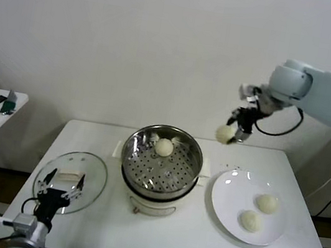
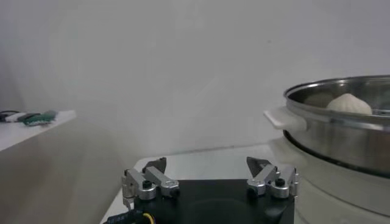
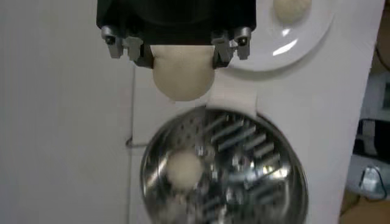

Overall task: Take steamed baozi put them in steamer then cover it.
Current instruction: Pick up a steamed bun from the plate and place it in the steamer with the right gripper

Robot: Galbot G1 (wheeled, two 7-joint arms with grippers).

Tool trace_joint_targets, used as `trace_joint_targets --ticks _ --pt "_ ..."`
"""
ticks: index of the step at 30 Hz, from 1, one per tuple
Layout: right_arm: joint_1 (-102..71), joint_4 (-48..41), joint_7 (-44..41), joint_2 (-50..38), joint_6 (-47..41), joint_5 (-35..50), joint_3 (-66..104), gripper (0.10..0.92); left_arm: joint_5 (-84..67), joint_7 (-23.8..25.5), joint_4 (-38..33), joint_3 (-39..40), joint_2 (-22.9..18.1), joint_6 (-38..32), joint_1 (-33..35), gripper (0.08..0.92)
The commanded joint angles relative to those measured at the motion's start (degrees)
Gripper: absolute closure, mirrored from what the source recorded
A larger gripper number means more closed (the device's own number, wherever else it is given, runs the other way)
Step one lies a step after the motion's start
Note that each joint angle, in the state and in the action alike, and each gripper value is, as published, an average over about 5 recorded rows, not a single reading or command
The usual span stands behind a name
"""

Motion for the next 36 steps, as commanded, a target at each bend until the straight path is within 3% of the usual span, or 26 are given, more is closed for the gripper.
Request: trace_joint_targets --ticks 1,13,25,36 --pt "1.78 8.02 4.41 9.39 -5.34 8.3 5.42 0.379 -0.11 0.02 -0.19 -0.01 -0.06 0.0 -0.02 0.177" --pt "-14.53 -1.71 9.49 22.97 -8.08 -0.59 3.0 0.381 -0.56 0.06 -0.93 -0.82 -0.1 -0.03 0.32 0.177" --pt "-24.74 -12.8 11.63 27.49 -8.61 -8.61 4.78 0.38 -0.71 0.05 -0.87 -0.88 0.16 -0.28 0.78 0.177" --pt "-26.8 -14.17 12.16 27.3 -8.14 -9.7 6.62 0.365 -0.67 0.14 -0.84 -0.68 0.08 -0.04 0.28 0.177"
